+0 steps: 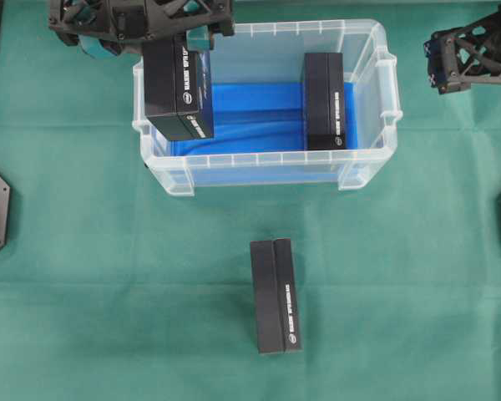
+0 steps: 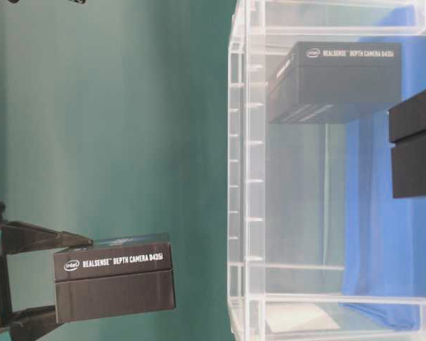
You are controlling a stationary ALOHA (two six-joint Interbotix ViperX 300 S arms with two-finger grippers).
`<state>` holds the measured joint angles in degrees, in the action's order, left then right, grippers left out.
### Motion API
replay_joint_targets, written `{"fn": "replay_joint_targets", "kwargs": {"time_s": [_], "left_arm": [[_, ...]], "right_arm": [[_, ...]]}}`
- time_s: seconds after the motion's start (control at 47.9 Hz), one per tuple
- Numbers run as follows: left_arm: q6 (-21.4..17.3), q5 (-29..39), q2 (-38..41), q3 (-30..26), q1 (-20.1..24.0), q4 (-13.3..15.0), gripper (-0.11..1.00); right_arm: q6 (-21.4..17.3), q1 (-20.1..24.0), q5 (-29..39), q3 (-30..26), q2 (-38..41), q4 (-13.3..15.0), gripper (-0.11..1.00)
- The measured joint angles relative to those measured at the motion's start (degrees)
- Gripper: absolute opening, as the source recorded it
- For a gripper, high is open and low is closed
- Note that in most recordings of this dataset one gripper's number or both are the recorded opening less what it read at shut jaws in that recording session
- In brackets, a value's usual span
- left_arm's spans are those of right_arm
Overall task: Take out the box from the case.
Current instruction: 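Lift the left black box up out of the bin with the left gripper, then carry the box to the left front of the bin and lower it onto the cloth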
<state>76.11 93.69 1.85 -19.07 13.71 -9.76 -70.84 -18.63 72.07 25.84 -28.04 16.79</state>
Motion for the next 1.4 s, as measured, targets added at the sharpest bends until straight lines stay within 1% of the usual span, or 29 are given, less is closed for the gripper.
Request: {"fn": "replay_joint_targets", "kwargs": {"time_s": [0.522, 0.668, 0.794, 0.877, 1.128, 1.4], "left_arm": [[0.0, -0.1, -0.1, 0.0, -0.1, -0.1, 0.61], [0.5, -0.1, -0.1, 0.0, -1.0, -0.1, 0.61], [1.2, -0.1, -0.1, 0.1, -2.9, -0.2, 0.61], [2.5, 0.0, 0.0, 0.2, -4.7, -0.1, 0.61], [8.4, 0.1, -0.3, 2.2, -11.0, -0.2, 0.61], [17.4, 0.1, -1.2, 3.7, -19.2, -0.3, 0.61]], "right_arm": [[0.0, 0.1, 0.0, 0.0, 0.0, 0.0, 0.92], [0.0, 0.1, 0.0, 0.0, 0.0, 0.0, 0.92], [0.0, 0.1, 0.0, 0.0, 0.0, -0.1, 0.92], [0.1, 0.1, 0.0, 0.0, 0.0, 0.0, 0.92], [0.1, 0.1, 0.0, 0.0, 0.0, 0.0, 0.92], [0.1, 0.4, 0.0, 0.0, 0.0, 0.1, 0.92]]}}
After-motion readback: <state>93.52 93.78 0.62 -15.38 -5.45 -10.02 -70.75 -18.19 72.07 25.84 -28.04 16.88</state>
